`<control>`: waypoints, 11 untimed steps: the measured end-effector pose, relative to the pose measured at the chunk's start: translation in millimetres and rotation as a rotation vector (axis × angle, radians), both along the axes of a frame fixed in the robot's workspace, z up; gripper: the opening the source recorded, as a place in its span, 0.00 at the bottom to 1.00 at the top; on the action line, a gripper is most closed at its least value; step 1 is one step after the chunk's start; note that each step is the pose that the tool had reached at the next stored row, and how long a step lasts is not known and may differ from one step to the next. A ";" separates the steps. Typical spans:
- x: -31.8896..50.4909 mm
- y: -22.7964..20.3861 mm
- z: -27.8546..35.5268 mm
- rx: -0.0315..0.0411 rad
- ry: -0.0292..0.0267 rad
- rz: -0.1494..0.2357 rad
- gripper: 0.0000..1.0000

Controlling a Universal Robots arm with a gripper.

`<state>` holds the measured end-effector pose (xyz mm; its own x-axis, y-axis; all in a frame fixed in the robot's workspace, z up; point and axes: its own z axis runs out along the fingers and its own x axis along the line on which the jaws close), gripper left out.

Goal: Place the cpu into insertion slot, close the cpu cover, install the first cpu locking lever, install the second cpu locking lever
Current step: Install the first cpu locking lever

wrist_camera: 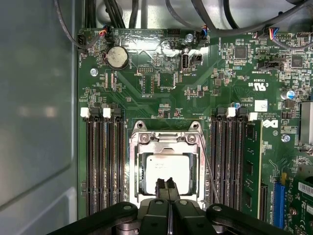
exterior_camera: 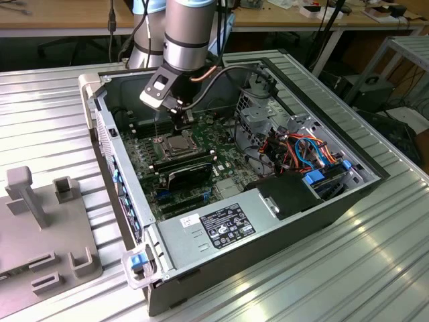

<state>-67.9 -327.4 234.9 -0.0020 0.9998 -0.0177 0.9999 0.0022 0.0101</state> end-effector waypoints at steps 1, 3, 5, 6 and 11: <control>-0.4 0.0 0.0 -0.0001 0.0000 0.000 0.11; -1.2 0.0 -0.2 -0.0001 0.0000 0.000 0.11; -1.7 0.0 -0.3 0.0000 0.0000 0.000 0.11; -1.7 0.0 -0.2 -0.0002 0.0001 0.000 0.11; -1.7 0.0 11.2 0.0000 0.0000 0.001 0.11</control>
